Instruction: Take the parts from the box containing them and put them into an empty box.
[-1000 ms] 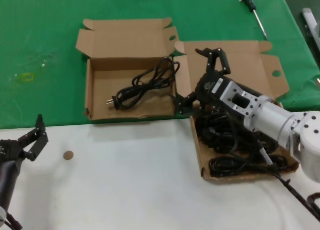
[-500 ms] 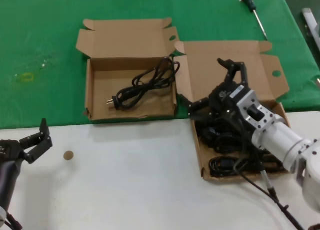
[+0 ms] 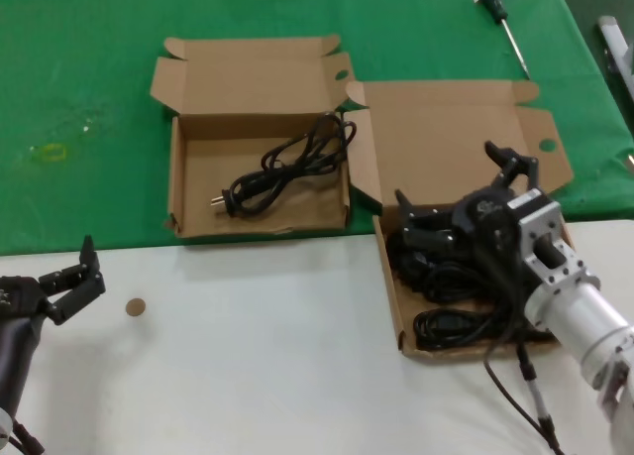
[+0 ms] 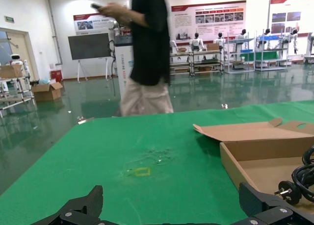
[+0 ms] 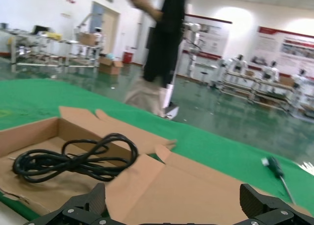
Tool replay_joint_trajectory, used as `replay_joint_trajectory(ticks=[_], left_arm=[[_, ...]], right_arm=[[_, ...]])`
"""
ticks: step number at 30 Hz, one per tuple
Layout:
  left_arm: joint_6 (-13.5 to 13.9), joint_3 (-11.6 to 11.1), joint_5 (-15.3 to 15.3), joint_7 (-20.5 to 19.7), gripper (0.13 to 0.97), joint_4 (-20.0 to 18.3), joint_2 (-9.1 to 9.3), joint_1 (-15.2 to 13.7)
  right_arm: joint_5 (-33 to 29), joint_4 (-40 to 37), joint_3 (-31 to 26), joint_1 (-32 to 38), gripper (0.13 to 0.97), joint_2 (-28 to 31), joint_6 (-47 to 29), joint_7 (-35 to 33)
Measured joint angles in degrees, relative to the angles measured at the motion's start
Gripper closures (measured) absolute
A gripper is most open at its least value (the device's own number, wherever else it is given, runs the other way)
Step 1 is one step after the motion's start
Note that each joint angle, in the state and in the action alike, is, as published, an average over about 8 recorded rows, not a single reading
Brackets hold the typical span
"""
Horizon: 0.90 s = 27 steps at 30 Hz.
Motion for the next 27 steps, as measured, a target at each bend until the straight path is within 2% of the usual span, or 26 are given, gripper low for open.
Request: replay_joint_trajectory(ticks=[14,27], left_arm=[[0.0,0.0,0.0,0.0,0.132,0.0,0.00,0.0],[0.0,0.0,0.0,0.0,0.132,0.0,0.00,0.0]], right_arm=[[2.2,6.0,3.3,-8.3,0.129,-1.0,7.5,6.3],[2.4,6.5,3.6,-9.0,0.129,-1.1,8.1,6.8]])
